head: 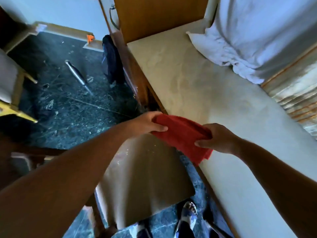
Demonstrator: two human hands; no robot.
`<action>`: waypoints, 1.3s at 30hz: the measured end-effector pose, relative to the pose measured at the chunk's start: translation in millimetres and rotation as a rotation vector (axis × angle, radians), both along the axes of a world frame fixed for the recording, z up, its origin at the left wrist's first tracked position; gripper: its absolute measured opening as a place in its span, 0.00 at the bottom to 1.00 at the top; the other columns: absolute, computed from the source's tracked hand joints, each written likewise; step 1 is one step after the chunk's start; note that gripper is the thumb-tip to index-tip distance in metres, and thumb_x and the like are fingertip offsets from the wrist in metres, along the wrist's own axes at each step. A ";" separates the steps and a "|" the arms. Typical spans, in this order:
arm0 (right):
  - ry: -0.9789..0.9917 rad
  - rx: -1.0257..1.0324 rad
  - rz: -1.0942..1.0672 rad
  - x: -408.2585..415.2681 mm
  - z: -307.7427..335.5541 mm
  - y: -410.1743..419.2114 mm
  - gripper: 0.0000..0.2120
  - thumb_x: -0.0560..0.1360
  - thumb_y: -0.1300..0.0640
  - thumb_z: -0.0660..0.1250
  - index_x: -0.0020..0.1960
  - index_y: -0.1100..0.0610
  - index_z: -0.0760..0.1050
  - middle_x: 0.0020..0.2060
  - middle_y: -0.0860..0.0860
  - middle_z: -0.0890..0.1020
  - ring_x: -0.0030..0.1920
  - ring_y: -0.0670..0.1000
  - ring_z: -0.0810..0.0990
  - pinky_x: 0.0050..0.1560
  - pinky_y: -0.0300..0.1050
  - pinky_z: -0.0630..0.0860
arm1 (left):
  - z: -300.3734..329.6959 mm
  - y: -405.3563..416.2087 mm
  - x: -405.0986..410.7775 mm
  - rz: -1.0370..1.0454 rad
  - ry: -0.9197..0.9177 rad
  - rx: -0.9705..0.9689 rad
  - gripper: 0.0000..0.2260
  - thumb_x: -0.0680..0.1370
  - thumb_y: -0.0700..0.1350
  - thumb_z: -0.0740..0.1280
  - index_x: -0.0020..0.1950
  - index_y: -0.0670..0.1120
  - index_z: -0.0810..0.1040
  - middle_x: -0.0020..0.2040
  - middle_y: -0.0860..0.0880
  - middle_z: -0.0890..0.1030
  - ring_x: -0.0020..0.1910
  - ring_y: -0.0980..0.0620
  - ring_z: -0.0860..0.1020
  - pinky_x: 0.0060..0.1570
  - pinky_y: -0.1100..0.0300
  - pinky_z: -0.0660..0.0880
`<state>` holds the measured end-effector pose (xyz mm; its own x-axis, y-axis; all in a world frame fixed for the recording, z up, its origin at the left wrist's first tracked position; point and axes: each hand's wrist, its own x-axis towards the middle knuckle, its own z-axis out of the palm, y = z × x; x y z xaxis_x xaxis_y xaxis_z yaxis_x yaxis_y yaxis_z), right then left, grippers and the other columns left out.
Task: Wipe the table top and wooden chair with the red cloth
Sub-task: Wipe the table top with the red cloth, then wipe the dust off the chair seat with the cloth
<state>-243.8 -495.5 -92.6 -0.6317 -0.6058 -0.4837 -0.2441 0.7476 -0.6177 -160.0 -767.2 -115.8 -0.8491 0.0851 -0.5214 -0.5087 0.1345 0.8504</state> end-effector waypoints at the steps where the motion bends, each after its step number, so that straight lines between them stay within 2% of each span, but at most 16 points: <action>1: -0.106 -0.170 -0.079 14.4 2.1 -18.7 0.17 0.65 0.48 0.78 0.49 0.52 0.76 0.39 0.48 0.82 0.38 0.49 0.84 0.33 0.36 0.76 | -1.4 -23.8 18.4 0.142 -0.003 0.155 0.16 0.72 0.40 0.76 0.58 0.49 0.80 0.57 0.45 0.84 0.55 0.47 0.83 0.53 0.52 0.81; 4: -0.428 -0.480 -0.347 60.7 -31.2 -83.9 0.23 0.67 0.52 0.78 0.60 0.52 0.75 0.49 0.51 0.85 0.44 0.51 0.86 0.39 0.46 0.82 | -29.6 -83.9 82.9 0.486 -0.054 0.349 0.13 0.73 0.41 0.72 0.57 0.50 0.82 0.54 0.47 0.86 0.51 0.48 0.84 0.48 0.51 0.82; 7: -0.533 -0.368 -0.533 100.5 -98.8 -139.8 0.13 0.75 0.56 0.71 0.60 0.52 0.76 0.50 0.53 0.84 0.44 0.52 0.85 0.37 0.47 0.80 | -87.9 -100.2 134.5 0.736 -0.233 0.291 0.10 0.78 0.42 0.66 0.58 0.52 0.78 0.51 0.50 0.84 0.43 0.54 0.83 0.43 0.56 0.79; 9: -0.521 -0.234 -0.603 110.7 -150.8 -158.1 0.04 0.77 0.56 0.69 0.51 0.50 0.78 0.49 0.54 0.84 0.45 0.54 0.84 0.39 0.48 0.79 | -134.8 -101.6 150.9 0.832 -0.305 0.307 0.10 0.78 0.41 0.66 0.57 0.52 0.79 0.53 0.49 0.84 0.46 0.53 0.83 0.47 0.52 0.79; 11: -0.467 -0.155 -0.684 101.9 -192.2 -158.2 0.02 0.77 0.54 0.68 0.47 0.48 0.76 0.50 0.53 0.83 0.46 0.53 0.82 0.41 0.48 0.79 | -171.9 -95.8 145.2 0.830 -0.325 0.368 0.11 0.78 0.40 0.68 0.59 0.50 0.80 0.55 0.48 0.85 0.53 0.49 0.83 0.54 0.46 0.80; 13: -0.335 -0.123 -0.778 83.7 -228.0 -150.0 0.04 0.77 0.52 0.68 0.51 0.49 0.76 0.51 0.54 0.82 0.46 0.53 0.81 0.41 0.47 0.79 | -202.3 -88.8 121.6 0.794 -0.316 0.435 0.13 0.78 0.41 0.69 0.62 0.47 0.79 0.57 0.47 0.85 0.57 0.47 0.82 0.57 0.45 0.80; 15: -0.158 -0.042 -0.849 71.4 -259.5 -137.3 0.11 0.77 0.51 0.68 0.57 0.54 0.77 0.54 0.58 0.82 0.49 0.57 0.81 0.46 0.50 0.80 | -233.9 -87.2 98.7 0.788 -0.245 0.423 0.12 0.78 0.41 0.70 0.60 0.46 0.80 0.56 0.46 0.85 0.54 0.46 0.84 0.51 0.50 0.82; 17: -0.033 0.066 -0.861 77.2 -281.9 -123.9 0.15 0.78 0.51 0.67 0.59 0.60 0.77 0.54 0.62 0.82 0.50 0.59 0.81 0.48 0.52 0.78 | -262.5 -99.2 95.0 0.871 -0.142 0.218 0.09 0.78 0.42 0.70 0.57 0.48 0.81 0.52 0.45 0.85 0.48 0.47 0.84 0.45 0.54 0.82; 20: 0.166 0.287 -0.511 107.7 -309.9 -108.7 0.19 0.76 0.48 0.68 0.57 0.63 0.77 0.50 0.64 0.81 0.44 0.57 0.79 0.43 0.48 0.74 | -312.6 -141.2 133.2 0.848 -0.092 -0.534 0.16 0.79 0.51 0.67 0.66 0.50 0.76 0.60 0.47 0.82 0.54 0.50 0.80 0.52 0.58 0.78; 22: 0.445 0.300 -0.318 117.4 -324.1 -110.4 0.30 0.74 0.44 0.69 0.65 0.65 0.71 0.61 0.67 0.75 0.58 0.63 0.75 0.55 0.54 0.73 | -344.3 -166.2 161.1 0.578 -0.041 -0.903 0.24 0.78 0.55 0.65 0.73 0.49 0.71 0.69 0.45 0.76 0.67 0.46 0.74 0.64 0.54 0.71; 24: 0.590 0.163 -0.193 116.1 -338.2 -124.9 0.41 0.72 0.41 0.67 0.76 0.63 0.57 0.74 0.66 0.62 0.72 0.64 0.63 0.68 0.57 0.64 | -371.3 -179.8 174.9 0.274 -0.025 -1.140 0.31 0.79 0.59 0.63 0.77 0.46 0.64 0.76 0.38 0.67 0.75 0.37 0.65 0.72 0.44 0.62; 26: 0.624 0.119 0.027 107.9 -355.0 -145.1 0.46 0.71 0.35 0.63 0.79 0.58 0.50 0.78 0.62 0.53 0.77 0.62 0.54 0.73 0.56 0.53 | -390.3 -181.6 179.4 0.125 -0.070 -1.229 0.36 0.78 0.65 0.57 0.80 0.45 0.59 0.79 0.36 0.59 0.77 0.34 0.59 0.74 0.40 0.55; 28: 0.605 0.188 0.161 99.9 -379.6 -163.9 0.48 0.71 0.30 0.58 0.79 0.58 0.47 0.78 0.62 0.51 0.77 0.62 0.50 0.76 0.57 0.48 | -407.4 -181.2 183.2 0.144 -0.084 -1.244 0.37 0.77 0.67 0.53 0.80 0.46 0.58 0.79 0.35 0.58 0.77 0.34 0.58 0.75 0.40 0.52; 32: 0.696 0.283 0.117 92.7 -410.6 -181.8 0.39 0.77 0.37 0.53 0.78 0.60 0.50 0.77 0.64 0.54 0.76 0.66 0.53 0.74 0.61 0.53 | -422.6 -179.7 185.4 0.192 -0.003 -1.284 0.36 0.77 0.65 0.52 0.80 0.46 0.60 0.79 0.36 0.60 0.77 0.33 0.59 0.75 0.41 0.51; 35: 0.716 0.172 0.054 79.9 -414.9 -181.8 0.29 0.80 0.45 0.52 0.77 0.58 0.57 0.77 0.60 0.60 0.76 0.63 0.57 0.73 0.63 0.58 | -424.5 -177.9 187.4 0.222 0.017 -1.283 0.36 0.77 0.64 0.52 0.80 0.46 0.59 0.79 0.37 0.59 0.77 0.34 0.58 0.76 0.41 0.51; 39: 0.666 0.079 -0.114 33.0 -412.0 -225.3 0.26 0.81 0.45 0.52 0.75 0.55 0.64 0.75 0.54 0.67 0.75 0.58 0.62 0.71 0.63 0.63 | -429.7 -175.4 188.8 0.226 0.033 -1.291 0.35 0.77 0.63 0.51 0.80 0.46 0.57 0.79 0.38 0.59 0.77 0.35 0.58 0.76 0.41 0.50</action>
